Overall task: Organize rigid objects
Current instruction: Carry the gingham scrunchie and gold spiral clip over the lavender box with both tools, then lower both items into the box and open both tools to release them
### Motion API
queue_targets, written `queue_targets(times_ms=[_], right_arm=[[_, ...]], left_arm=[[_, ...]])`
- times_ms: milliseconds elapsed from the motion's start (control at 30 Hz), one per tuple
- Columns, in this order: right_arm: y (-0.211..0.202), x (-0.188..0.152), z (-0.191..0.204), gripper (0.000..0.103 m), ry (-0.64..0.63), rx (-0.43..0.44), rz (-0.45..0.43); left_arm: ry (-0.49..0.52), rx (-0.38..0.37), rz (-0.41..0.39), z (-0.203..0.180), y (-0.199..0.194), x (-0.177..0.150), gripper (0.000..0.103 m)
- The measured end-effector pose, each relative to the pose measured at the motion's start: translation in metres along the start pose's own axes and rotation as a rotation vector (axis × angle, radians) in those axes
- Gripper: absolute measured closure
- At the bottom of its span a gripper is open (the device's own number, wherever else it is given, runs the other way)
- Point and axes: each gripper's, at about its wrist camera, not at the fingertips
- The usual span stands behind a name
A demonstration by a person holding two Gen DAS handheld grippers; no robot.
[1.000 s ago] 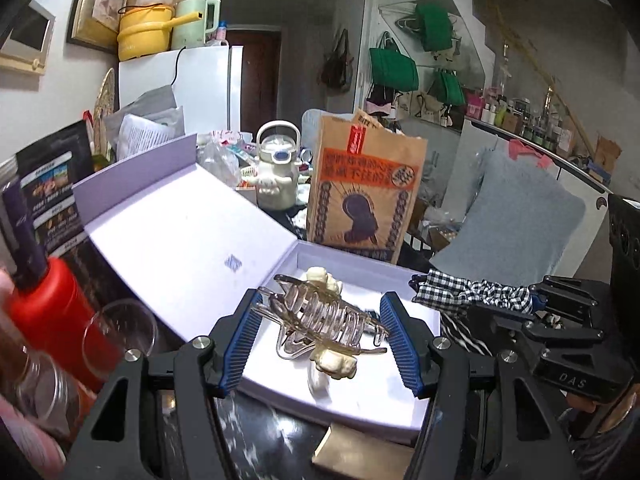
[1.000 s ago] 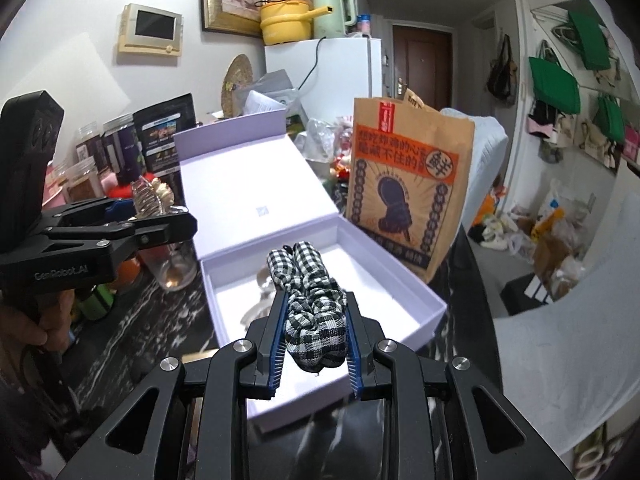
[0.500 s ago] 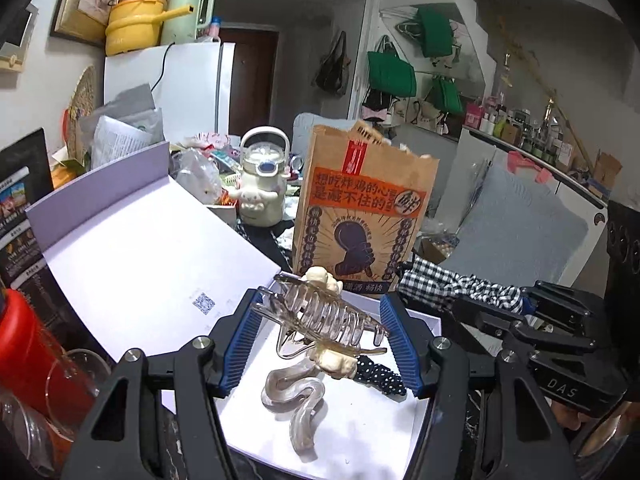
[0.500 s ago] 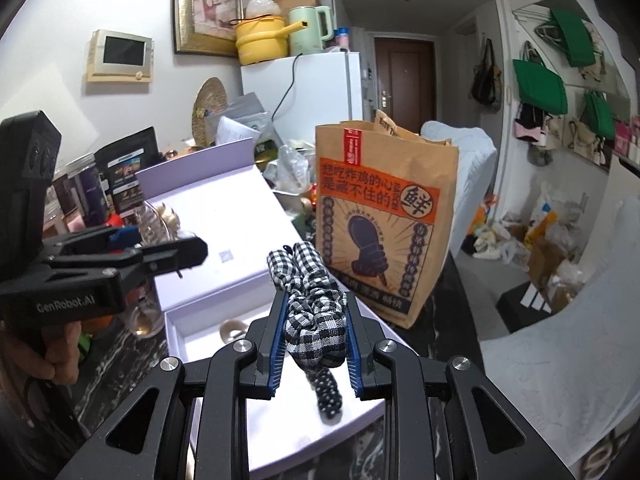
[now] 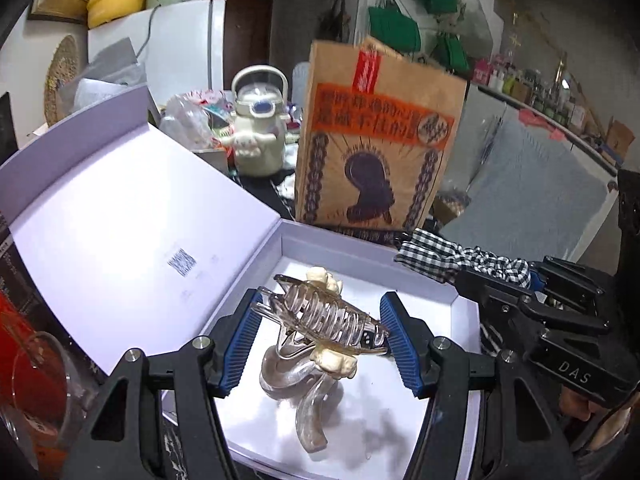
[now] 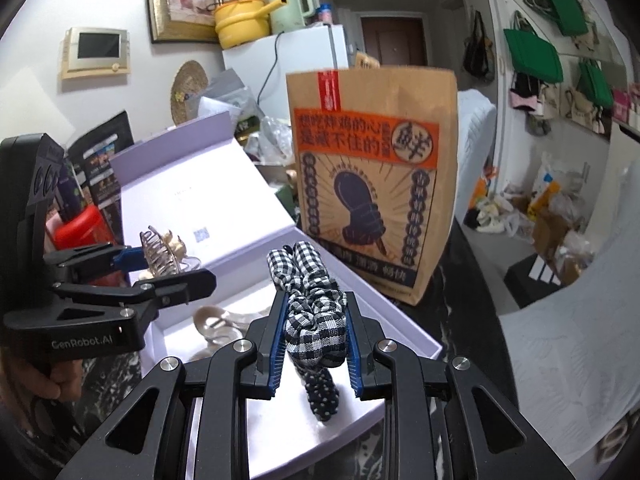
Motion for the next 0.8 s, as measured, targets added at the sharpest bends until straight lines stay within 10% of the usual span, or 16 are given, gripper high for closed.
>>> queue_targets(times_ms=[800], right_arm=[[0.050, -0.040, 0.016, 0.078, -0.116, -0.090, 0.143]], left_arm=[[0.001, 0.003, 0.218, 0.000, 0.048, -0.022, 0.042]])
Point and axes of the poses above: each gripper's, at about its wrist camera, not at the fingertips, and y roughly the way its jaws point, z to its left, x to its top, and after that the axes turned 4 degrees about -y, right-handed
